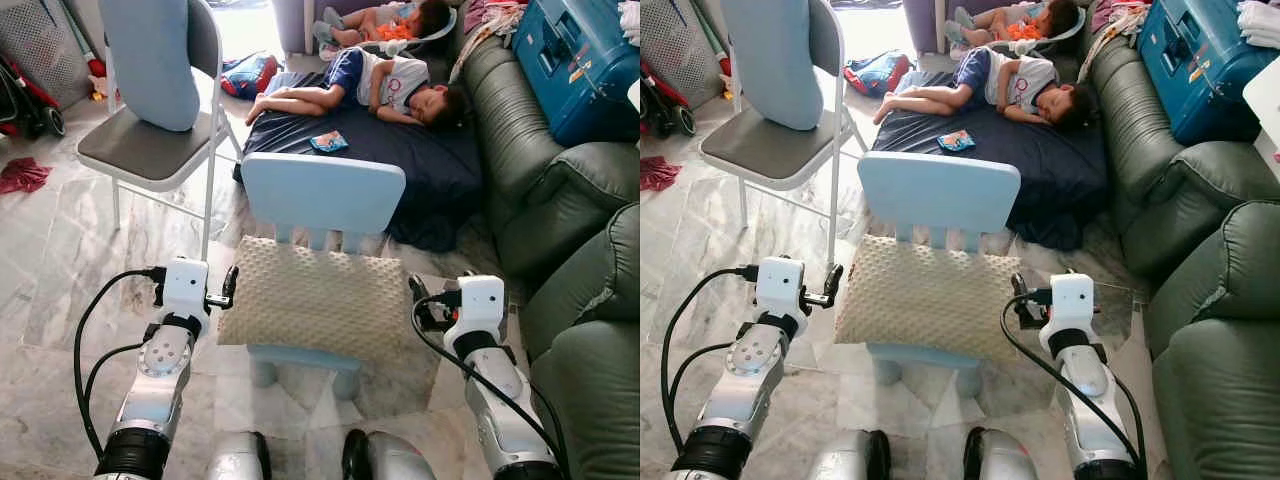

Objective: Move the pillow to the sofa

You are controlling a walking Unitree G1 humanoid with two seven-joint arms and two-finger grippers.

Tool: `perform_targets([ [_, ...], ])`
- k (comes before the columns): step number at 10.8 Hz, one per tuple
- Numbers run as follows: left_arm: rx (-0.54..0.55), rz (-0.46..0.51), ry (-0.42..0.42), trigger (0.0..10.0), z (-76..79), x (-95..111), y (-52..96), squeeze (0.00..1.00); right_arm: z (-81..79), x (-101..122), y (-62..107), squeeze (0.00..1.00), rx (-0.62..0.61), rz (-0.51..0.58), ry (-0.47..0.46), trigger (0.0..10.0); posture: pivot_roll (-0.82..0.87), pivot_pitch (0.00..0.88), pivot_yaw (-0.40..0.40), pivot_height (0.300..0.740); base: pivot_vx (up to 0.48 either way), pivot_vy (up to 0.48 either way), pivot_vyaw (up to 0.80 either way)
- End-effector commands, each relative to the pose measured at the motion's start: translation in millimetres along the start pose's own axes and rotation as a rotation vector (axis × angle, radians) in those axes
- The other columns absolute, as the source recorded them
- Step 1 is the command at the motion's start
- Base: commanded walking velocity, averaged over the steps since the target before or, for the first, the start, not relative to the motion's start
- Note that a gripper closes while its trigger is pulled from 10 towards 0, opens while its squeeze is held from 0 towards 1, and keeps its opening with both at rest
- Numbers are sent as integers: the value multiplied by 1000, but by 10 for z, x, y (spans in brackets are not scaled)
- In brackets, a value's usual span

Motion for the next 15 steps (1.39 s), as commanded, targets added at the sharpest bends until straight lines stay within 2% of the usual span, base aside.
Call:
perform_targets([
  [1, 3, -5, -12, 10000, -4, -9, 10, 0, -18, 17, 3, 0, 5, 5, -6, 10000, -38, 135, -13, 673, 0, 0, 0],
  [4, 5, -4, -14, 10000, -8, 0, 2, 0, -45, 17, -11, 0, 16, 7, -13, 10000, -35, 132, -14, 618, 0, 0, 0],
  [5, 7, -2, -15, 10000, -10, 3, 1, 0, -51, 17, -14, 0, 18, 9, -15, 10000, -33, 130, -14, 613, 0, 0, 0],
  [9, 5, 11, -4, 10000, -9, 31, -2, 0, -72, -12, 9, 0, 25, 3, -15, 10000, -35, 136, -13, 613, 0, 0, 0],
  [11, 43, -13, -40, 10000, -57, -2, -4, 0, -70, -15, 19, 0, 31, -1, -15, 10000, -38, 146, -15, 613, 0, 0, 0],
  [15, 69, -12, -48, 10000, -101, -1, -8, 0, -109, 1, 21, 0, 62, 2, 15, 10000, -46, 150, -20, 613, 81, 0, 0],
])
Point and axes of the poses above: a point about 5 cm out from each wrist's last joint towards the gripper, its own y axis pointing back from the gripper into the wrist, its own x axis along the axis of the wrist's last joint, z = x × y, the point moved 3 cm from there along -y, pointing out of the wrist towards the gripper, and after that the axes turned 12 degrees about -y, right-handed, at the moved point
